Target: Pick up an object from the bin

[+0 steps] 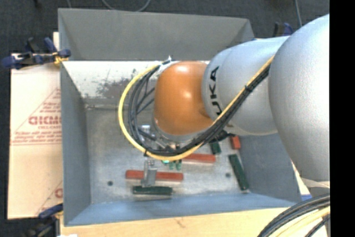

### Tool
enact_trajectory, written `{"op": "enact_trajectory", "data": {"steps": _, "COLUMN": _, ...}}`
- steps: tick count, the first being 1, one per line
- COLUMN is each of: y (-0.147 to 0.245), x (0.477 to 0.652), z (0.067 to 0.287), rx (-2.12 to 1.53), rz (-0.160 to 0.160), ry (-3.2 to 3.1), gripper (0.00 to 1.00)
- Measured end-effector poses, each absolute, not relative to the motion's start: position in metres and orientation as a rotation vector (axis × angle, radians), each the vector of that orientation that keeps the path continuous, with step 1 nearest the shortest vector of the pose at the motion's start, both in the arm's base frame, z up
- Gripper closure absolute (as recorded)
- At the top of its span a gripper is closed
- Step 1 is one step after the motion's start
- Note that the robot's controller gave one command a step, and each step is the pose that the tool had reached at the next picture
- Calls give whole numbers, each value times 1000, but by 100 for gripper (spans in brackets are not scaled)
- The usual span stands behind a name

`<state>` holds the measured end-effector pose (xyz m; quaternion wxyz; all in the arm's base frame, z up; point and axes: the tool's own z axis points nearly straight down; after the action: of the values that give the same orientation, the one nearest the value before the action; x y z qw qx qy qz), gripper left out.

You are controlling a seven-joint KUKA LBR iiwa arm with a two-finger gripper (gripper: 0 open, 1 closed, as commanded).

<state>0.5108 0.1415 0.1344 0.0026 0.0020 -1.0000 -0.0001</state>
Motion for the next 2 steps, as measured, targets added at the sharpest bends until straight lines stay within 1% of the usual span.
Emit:
{"op": "enact_trajectory", "data": {"steps": 1, "y": 89, "x": 486, "z": 67, "rx": 63, "rz": 4, "ry": -3136, "gripper": 0}}
{"op": "enact_trajectory", "data": {"steps": 2, "y": 92, "x": 488, "z": 73, "rx": 62, "rz": -1, "ry": -3141, "gripper": 100}}
